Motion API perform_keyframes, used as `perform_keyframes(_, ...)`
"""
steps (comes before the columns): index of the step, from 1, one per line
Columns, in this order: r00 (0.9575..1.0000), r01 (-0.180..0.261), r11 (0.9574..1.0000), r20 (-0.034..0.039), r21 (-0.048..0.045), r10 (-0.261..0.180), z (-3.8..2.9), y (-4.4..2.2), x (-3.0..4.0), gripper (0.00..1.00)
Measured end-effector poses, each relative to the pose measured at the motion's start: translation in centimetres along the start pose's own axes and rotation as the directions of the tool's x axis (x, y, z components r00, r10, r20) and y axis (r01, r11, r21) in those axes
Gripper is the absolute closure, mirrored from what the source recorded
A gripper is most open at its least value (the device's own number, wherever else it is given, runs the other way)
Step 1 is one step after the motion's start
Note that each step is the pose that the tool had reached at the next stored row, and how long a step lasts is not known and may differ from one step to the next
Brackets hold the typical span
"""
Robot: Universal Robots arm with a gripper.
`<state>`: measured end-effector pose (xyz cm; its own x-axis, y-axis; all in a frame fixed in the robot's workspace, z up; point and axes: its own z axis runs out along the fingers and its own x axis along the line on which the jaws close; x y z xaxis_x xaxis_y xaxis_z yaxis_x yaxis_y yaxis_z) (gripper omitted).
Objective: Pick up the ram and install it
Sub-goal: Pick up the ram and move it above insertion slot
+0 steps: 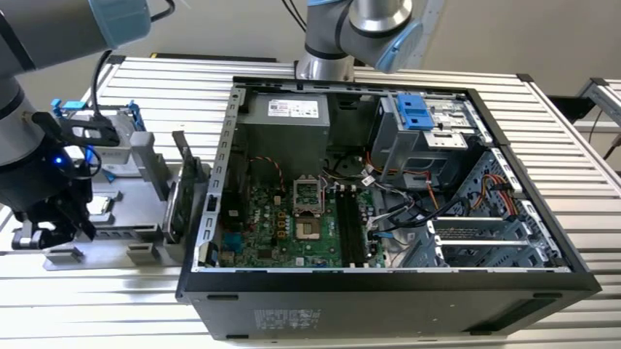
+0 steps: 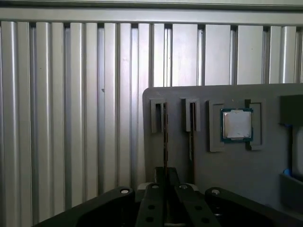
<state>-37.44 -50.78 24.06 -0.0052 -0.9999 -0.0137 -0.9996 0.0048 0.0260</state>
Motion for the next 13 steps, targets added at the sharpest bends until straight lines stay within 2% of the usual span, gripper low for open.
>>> perform_keyframes(13,1.0,0.0,1.0,0.0,0.0,0.0,-1.04,0.03,-0.01,1.0)
